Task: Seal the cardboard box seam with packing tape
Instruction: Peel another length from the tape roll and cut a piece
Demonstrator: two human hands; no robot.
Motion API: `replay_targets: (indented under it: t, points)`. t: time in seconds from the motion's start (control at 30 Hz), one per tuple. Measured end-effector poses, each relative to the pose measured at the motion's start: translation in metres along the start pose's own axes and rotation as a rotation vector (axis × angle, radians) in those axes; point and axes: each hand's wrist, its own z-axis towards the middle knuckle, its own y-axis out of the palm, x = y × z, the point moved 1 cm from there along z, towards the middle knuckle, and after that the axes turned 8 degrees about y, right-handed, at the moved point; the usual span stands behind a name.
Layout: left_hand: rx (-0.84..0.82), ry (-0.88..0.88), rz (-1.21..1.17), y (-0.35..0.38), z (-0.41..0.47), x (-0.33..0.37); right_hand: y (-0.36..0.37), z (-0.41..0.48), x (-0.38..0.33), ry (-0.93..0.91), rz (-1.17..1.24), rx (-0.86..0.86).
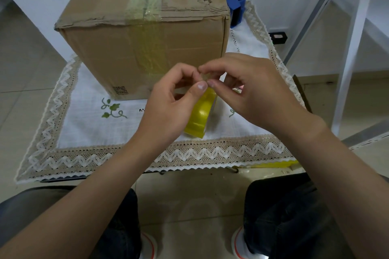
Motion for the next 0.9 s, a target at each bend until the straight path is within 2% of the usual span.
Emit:
replay_targets:
  t: [0.07,0.2,0.5,0.73,0.9]
  points:
    - [0.035,-0.003,0.017,-0.0009,0.0012,0.0012,-0.0006,-0.0007,-0.0023,0.029,0.028,-0.013]
    - [0.037,0.009,0.052,-0.0028,0.0022,0.0041,-0.0048,-0.0012,-0.0027,0.199,0.265,-0.085]
    - [0.092,-0.051,0.004,-0.0042,0.0024,0.0027,-0.0044,-0.0003,-0.0042,0.343,0.444,-0.054]
    - [0.108,0.023,0.117,-0.0067,0.0032,0.0019,-0.0011,-0.0021,-0.0034,0.31,0.379,-0.036]
    - [0.104,-0.018,0.035,-0.006,0.0032,0.0044,-0.0009,-0.0046,-0.0061,0.273,0.227,0.111]
